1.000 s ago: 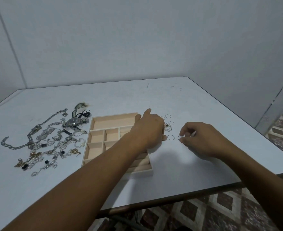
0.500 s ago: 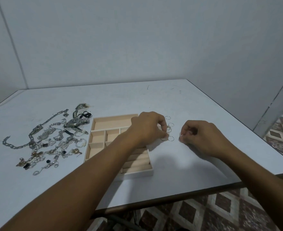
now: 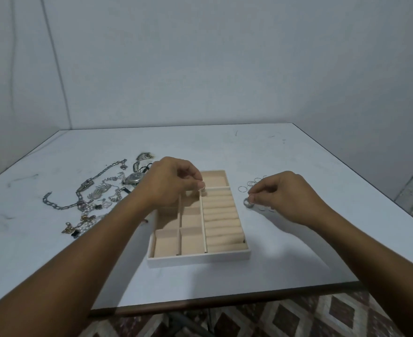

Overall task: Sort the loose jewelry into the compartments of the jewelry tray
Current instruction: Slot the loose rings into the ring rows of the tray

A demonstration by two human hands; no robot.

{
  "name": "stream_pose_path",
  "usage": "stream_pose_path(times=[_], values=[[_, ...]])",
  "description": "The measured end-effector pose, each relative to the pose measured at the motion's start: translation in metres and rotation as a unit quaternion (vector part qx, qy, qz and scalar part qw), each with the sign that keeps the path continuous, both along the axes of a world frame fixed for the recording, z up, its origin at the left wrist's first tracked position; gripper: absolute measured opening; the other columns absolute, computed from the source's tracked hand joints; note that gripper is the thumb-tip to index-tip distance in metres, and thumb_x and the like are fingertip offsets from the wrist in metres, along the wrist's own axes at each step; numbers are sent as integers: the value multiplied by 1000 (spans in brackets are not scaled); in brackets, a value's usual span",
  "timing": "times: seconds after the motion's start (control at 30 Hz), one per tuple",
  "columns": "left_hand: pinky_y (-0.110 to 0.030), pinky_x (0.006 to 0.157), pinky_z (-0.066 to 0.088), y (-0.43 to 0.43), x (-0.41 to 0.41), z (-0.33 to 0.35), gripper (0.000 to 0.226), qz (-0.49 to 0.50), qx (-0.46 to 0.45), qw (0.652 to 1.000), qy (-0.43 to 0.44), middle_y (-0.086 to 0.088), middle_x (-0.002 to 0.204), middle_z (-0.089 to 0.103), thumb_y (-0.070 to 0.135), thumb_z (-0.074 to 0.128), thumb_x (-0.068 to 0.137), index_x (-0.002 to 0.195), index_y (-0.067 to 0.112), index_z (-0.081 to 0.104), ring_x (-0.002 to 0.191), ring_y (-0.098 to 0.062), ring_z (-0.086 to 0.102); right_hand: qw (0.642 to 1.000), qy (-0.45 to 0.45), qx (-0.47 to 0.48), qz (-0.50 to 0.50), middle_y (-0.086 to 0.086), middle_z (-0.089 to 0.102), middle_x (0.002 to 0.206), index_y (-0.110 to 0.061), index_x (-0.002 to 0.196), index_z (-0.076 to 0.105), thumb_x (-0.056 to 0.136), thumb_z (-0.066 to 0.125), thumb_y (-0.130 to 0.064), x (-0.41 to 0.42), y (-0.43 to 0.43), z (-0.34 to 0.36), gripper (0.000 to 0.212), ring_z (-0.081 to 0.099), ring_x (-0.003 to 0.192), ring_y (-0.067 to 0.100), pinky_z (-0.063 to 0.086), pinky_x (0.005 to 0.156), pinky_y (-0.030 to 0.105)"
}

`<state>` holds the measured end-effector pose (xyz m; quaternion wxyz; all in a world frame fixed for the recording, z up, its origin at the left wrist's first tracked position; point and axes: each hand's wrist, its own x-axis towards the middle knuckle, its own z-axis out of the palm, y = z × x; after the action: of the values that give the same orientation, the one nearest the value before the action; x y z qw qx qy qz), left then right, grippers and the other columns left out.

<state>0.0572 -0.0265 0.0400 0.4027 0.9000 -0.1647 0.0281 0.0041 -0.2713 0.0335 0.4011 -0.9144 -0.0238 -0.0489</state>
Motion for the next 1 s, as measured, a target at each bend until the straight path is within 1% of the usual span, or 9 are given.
stream_pose_path(times=[0.1,0.17,0.23,0.33,0.47,0.6,0.77,0.9,1.0], values=[[-5,56,39,10,2,-3,7,24,12,1000,-8,10,67,68,26,78,77,73,27,73,63,1,57,1000,-7,-8,9,-8,67,59,-20,74,67,77,77,-21,3,11,2,10,58,50,2,43,57,15],[-10,62,43,10,2,-3,5,30,17,999,-9,10,72,71,27,77,78,75,26,74,70,-1,62,1000,-10,-16,14,-5,67,59,-19,70,65,76,77,-20,6,16,3,13,57,49,3,43,58,19],[-12,62,43,8,2,-2,5,36,31,999,-10,10,73,71,28,76,79,76,27,74,72,-2,62,999,-14,-27,17,-6,65,55,-18,69,67,77,77,-20,8,20,4,13,54,47,0,40,57,16],[-3,53,37,1,2,-2,5,31,43,999,-13,13,68,65,25,75,81,76,26,73,63,2,57,999,-31,-34,9,-8,61,52,-18,70,70,77,78,-21,12,25,3,10,54,45,-1,38,49,6],[-1,51,37,-8,-1,-7,3,17,45,999,-13,11,65,67,22,75,80,78,22,73,51,11,57,998,-49,-35,-3,-8,62,53,-17,74,68,78,78,-21,12,29,0,11,53,42,-1,38,48,5],[-2,49,37,-13,-2,-9,8,9,37,999,-20,13,63,63,17,73,81,78,23,71,53,-2,61,996,-70,-49,-7,0,67,62,-19,72,67,78,78,-24,10,29,-1,13,53,41,0,39,48,7],[-1,51,37,-14,-3,-10,3,-4,44,999,-11,10,68,70,18,76,79,79,20,74,63,-10,68,996,-80,-26,-17,-3,66,61,-19,72,70,78,78,-21,8,28,-3,10,53,42,1,37,46,7],[1,53,36,-14,-2,-11,4,-6,62,998,-9,10,73,70,19,76,80,82,22,76,64,-9,66,995,-89,-32,-40,-4,66,63,-22,75,69,81,72,-16,10,27,-7,9,52,43,2,37,47,9],[1,53,36,-15,0,-13,8,-8,70,997,-13,11,72,69,16,74,82,83,23,76,62,-7,64,996,-76,-15,-37,-2,69,65,-17,78,74,82,72,-14,10,27,-7,5,59,47,3,41,49,6]])
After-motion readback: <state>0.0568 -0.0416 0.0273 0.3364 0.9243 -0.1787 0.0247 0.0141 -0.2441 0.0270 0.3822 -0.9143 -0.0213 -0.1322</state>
